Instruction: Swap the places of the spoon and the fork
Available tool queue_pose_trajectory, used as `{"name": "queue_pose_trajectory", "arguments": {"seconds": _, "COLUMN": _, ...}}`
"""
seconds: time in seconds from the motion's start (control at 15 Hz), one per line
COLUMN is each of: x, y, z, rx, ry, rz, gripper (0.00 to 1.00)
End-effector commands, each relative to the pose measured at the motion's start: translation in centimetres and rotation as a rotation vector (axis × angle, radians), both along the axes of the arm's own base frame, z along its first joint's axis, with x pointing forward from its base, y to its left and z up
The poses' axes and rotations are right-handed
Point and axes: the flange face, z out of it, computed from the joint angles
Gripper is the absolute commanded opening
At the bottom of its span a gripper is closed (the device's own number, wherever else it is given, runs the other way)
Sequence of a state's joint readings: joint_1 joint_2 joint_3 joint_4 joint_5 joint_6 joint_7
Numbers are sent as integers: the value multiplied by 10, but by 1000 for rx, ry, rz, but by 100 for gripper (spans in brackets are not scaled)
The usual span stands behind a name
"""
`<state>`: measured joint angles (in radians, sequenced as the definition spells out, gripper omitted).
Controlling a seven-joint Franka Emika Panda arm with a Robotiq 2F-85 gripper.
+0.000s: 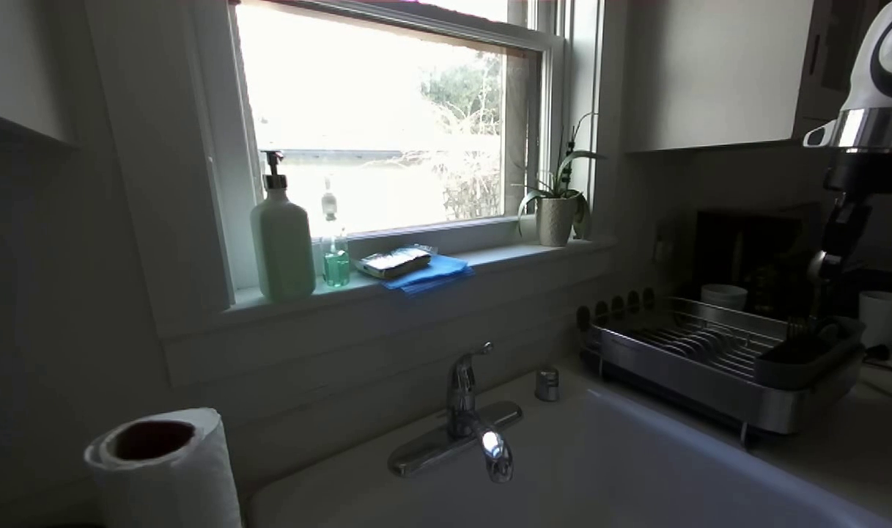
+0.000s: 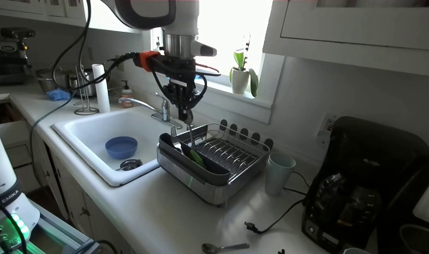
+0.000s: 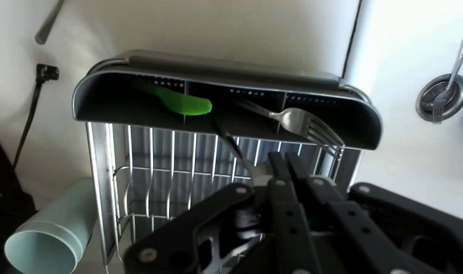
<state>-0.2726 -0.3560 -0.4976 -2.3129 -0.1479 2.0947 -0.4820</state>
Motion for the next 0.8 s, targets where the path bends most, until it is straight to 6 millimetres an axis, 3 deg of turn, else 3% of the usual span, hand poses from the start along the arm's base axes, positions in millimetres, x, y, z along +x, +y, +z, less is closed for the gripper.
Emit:
{"name": "queue_pose_trajectory", "arguments": {"seconds": 0.0, "x": 8, "y": -13, "z": -12, "rx": -35, "ry": 7, "rz": 24, "gripper": 1}}
{"name": "queue_pose_trajectory", "arguments": {"seconds": 0.6, "x": 28, "y": -15, "z": -67, "rx": 12, "ry": 128, "rz": 60, "gripper": 1}}
{"name": "queue_pose_trajectory", "arguments": {"seconds": 0.67, "x": 30, "y": -16, "z": -68, "rx": 14, "ry": 136, "rz": 55, "gripper": 29}}
{"name": "queue_pose_trajectory", "arguments": {"seconds": 0.73, "x": 30, "y": -16, "z": -71, "rx": 15, "ry": 140, "rz": 54, "gripper": 32}}
